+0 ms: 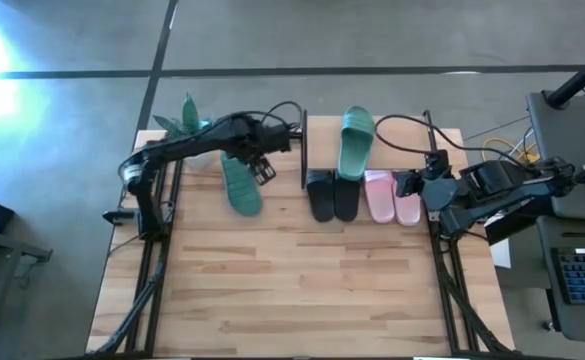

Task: Pick and place slides into the shelf
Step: Put the green slide on the shelf

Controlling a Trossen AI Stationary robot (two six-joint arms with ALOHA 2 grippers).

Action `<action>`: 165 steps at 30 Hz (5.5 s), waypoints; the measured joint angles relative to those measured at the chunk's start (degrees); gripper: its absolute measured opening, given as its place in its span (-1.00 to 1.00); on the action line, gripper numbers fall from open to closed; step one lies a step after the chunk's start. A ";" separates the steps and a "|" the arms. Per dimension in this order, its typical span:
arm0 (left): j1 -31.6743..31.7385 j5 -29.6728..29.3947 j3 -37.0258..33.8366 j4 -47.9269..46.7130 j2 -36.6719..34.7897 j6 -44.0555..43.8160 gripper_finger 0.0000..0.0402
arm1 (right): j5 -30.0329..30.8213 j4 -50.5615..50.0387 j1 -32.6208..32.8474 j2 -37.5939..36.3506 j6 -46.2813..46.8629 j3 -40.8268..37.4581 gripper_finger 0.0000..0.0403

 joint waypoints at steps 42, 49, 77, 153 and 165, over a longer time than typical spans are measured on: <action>-1.12 4.86 -73.81 56.12 -46.01 -48.87 0.04 | -46.34 43.49 -14.78 30.44 -27.98 -0.20 -0.44; -1.03 3.42 -75.74 71.79 -41.84 -40.04 0.04 | -47.86 44.95 -15.12 35.01 -28.47 -0.12 -0.45; -15.84 -14.55 -69.77 44.94 -50.10 -64.17 0.04 | -53.06 46.34 -20.59 36.16 -31.55 2.47 -0.49; -26.28 -19.14 -66.64 41.43 -73.12 -39.46 0.04 | -48.58 58.11 -24.46 76.36 -17.44 29.90 0.20; -26.28 -19.07 -67.34 40.35 -77.14 -38.15 0.04 | -42.80 67.97 -24.76 79.74 -12.20 29.88 0.22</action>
